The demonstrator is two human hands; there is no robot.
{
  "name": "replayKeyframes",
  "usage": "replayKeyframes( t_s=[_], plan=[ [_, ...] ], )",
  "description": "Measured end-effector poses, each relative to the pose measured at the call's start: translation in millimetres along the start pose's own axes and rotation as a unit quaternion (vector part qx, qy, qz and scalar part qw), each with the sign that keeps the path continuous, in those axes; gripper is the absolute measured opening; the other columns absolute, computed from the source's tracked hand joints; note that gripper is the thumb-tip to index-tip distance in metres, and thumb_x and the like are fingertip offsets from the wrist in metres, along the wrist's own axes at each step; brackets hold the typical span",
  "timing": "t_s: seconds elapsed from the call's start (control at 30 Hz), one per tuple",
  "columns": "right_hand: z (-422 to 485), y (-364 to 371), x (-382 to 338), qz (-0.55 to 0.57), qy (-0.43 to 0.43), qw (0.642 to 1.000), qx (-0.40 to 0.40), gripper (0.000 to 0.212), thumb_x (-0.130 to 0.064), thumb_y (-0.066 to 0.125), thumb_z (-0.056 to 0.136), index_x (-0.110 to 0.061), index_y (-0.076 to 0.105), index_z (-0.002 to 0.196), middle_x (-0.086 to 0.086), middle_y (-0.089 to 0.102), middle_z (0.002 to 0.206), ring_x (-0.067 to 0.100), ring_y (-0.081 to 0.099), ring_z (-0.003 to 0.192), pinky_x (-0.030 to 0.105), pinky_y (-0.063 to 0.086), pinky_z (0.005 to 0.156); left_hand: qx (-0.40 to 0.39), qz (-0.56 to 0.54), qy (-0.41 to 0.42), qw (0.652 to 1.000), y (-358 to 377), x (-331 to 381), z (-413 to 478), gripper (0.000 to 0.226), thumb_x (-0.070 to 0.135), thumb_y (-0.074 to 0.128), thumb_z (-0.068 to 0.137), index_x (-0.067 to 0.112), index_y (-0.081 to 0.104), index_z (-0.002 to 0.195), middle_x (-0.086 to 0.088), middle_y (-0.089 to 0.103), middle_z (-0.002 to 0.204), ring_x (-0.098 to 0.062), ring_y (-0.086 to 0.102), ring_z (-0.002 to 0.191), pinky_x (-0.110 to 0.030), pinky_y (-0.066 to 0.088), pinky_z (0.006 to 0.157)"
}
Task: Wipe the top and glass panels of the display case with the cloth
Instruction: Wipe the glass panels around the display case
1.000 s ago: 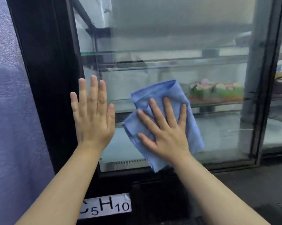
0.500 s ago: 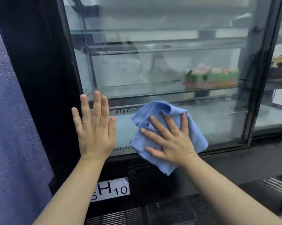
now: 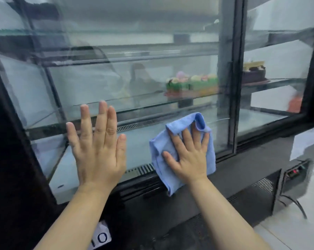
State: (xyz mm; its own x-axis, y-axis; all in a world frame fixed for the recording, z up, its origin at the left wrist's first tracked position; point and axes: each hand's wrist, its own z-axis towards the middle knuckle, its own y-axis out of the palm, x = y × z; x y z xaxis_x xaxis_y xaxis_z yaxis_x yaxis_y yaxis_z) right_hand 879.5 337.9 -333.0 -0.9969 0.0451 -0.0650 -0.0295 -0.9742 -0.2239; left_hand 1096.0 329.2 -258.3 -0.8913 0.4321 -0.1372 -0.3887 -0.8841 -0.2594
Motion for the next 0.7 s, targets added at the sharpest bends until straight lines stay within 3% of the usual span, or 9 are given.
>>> replayKeyframes(
  t_s=[0.1, 0.17, 0.27, 0.37, 0.43, 0.5, 0.6, 0.63, 0.7],
  plan=[
    [39, -8, 52, 0.017, 0.247, 0.969, 0.006, 0.067, -0.056, 0.028, 0.088, -0.023, 0.029, 0.146, 0.016, 0.031, 0.151, 0.037, 0.019, 0.142, 0.07, 0.017, 0.104, -0.016, 0.021, 0.024, 0.999, 15, 28, 6, 0.056, 0.033, 0.022, 0.1, 0.018, 0.007, 0.151, 0.008, -0.005, 0.159, -0.019, -0.014, 0.145, -0.046, -0.014, 0.116],
    [70, -9, 41, 0.047, 0.306, 0.951, 0.028, 0.069, -0.053, 0.029, 0.085, -0.02, 0.034, 0.146, 0.018, 0.028, 0.153, 0.041, 0.014, 0.143, 0.073, 0.012, 0.105, -0.012, 0.042, -0.007, 0.999, 23, 36, 8, 0.056, 0.033, 0.021, 0.1, 0.018, 0.006, 0.151, 0.008, -0.005, 0.159, -0.02, -0.014, 0.145, -0.048, -0.013, 0.115],
    [56, -5, 6, 0.052, 0.053, 0.997, 0.032, 0.056, -0.054, 0.033, 0.092, -0.034, 0.031, 0.144, 0.007, 0.025, 0.155, 0.037, 0.021, 0.143, 0.07, 0.004, 0.107, -0.001, 0.081, -0.03, 0.996, 26, 40, 7, 0.055, 0.035, 0.02, 0.1, 0.019, 0.004, 0.151, 0.01, -0.01, 0.158, -0.02, -0.015, 0.145, -0.049, -0.013, 0.115],
    [17, -4, 50, 0.042, -0.157, 0.987, 0.016, 0.054, -0.062, 0.04, 0.088, -0.044, 0.038, 0.139, -0.007, 0.025, 0.154, 0.028, 0.042, 0.124, 0.066, 0.011, 0.108, 0.007, 0.1, -0.034, 0.994, 26, 40, 7, 0.055, 0.035, 0.019, 0.1, 0.02, 0.003, 0.151, 0.013, -0.011, 0.158, -0.019, -0.014, 0.145, -0.048, -0.014, 0.115],
    [22, -4, 102, 0.025, -0.14, 0.989, 0.028, 0.056, -0.062, 0.039, 0.089, -0.042, 0.035, 0.141, -0.009, 0.018, 0.157, 0.028, 0.038, 0.126, 0.065, 0.015, 0.107, 0.009, 0.104, -0.042, 0.994, 26, 42, 7, 0.056, 0.035, 0.019, 0.099, 0.02, 0.003, 0.15, 0.014, -0.011, 0.158, -0.018, -0.015, 0.145, -0.046, -0.014, 0.116],
    [53, -9, 130, 0.027, -0.034, 0.998, 0.035, 0.059, -0.058, 0.038, 0.089, -0.035, 0.031, 0.143, 0.001, 0.021, 0.155, 0.033, 0.021, 0.138, 0.068, 0.019, 0.106, 0.0, 0.109, -0.041, 0.993, 26, 43, 8, 0.056, 0.035, 0.018, 0.099, 0.021, 0.001, 0.15, 0.015, -0.012, 0.157, -0.019, -0.014, 0.145, -0.048, -0.012, 0.116],
    [114, -20, 94, 0.056, 0.107, 0.992, 0.038, 0.064, -0.055, 0.038, 0.088, -0.03, 0.027, 0.146, 0.013, 0.029, 0.153, 0.04, 0.016, 0.141, 0.07, 0.015, 0.107, -0.008, 0.105, -0.05, 0.993, 20, 45, 10, 0.053, 0.037, 0.017, 0.1, 0.021, 0.009, 0.151, 0.018, -0.007, 0.157, -0.017, -0.009, 0.146, -0.048, -0.008, 0.117],
    [120, -21, 71, 0.067, 0.078, 0.994, 0.03, 0.064, -0.054, 0.038, 0.087, -0.032, 0.028, 0.146, 0.011, 0.026, 0.155, 0.039, 0.015, 0.142, 0.069, 0.011, 0.108, 0.004, 0.101, -0.061, 0.993, 17, 46, 14, 0.053, 0.038, 0.017, 0.1, 0.021, 0.014, 0.15, 0.02, -0.005, 0.157, -0.015, -0.006, 0.146, -0.046, -0.008, 0.117],
    [107, -19, 32, 0.1, -0.091, 0.99, 0.026, 0.058, -0.054, 0.041, 0.089, -0.036, 0.036, 0.143, 0.003, 0.024, 0.156, 0.034, 0.018, 0.143, 0.067, 0.004, 0.11, 0.04, 0.101, -0.082, 0.991, 8, 45, 30, 0.052, 0.039, 0.019, 0.1, 0.02, 0.021, 0.148, 0.022, 0.0, 0.156, -0.011, -0.003, 0.146, -0.041, -0.007, 0.118]
  ],
)
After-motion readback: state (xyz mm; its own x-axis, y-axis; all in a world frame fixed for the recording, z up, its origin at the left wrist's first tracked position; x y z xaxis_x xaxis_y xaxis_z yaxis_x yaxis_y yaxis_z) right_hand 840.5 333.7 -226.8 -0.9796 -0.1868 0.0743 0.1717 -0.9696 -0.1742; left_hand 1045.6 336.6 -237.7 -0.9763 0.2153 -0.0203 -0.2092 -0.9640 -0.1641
